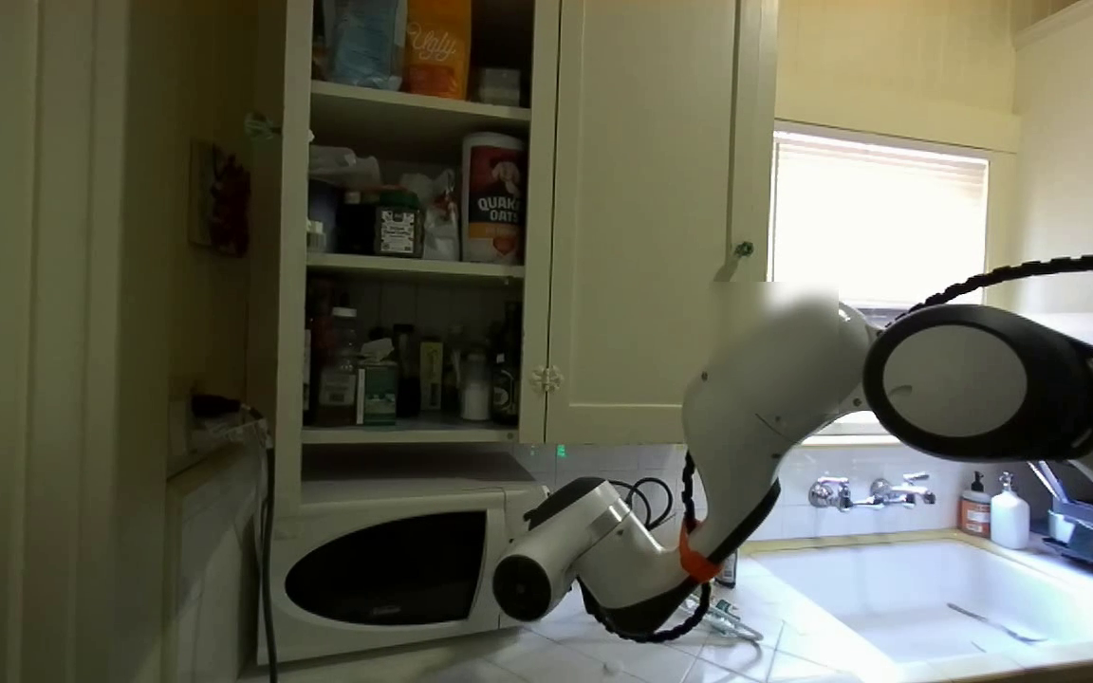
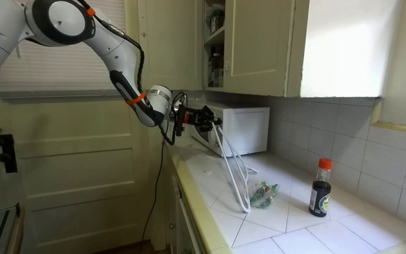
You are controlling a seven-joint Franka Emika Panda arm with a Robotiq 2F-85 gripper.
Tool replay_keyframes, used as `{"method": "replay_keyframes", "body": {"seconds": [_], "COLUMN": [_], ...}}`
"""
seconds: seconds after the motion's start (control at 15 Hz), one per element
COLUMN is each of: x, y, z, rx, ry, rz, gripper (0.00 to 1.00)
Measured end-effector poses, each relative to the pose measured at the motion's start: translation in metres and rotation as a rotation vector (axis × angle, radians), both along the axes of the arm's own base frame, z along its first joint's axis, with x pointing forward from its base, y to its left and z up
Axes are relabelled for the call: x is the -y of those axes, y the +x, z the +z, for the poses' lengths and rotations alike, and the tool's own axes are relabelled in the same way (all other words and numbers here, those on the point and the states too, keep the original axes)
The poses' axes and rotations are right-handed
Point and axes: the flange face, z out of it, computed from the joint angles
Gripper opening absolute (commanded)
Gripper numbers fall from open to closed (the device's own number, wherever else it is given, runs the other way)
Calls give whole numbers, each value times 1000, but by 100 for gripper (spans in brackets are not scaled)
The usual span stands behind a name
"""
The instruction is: Unhook the hanger from the right cabinet door and put it on the counter
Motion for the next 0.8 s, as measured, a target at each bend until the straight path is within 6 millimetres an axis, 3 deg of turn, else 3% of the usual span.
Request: {"method": "replay_keyframes", "body": {"seconds": [0.4, 0.67, 0.73, 0.8], "x": [47, 77, 84, 90], "y": [-30, -46, -49, -51], "z": [1, -8, -10, -10], "rx": [-66, -152, -181, -211], "ry": [227, 401, 437, 471], "rz": [63, -24, -46, -62], "gripper": [2, 2, 31, 32]}}
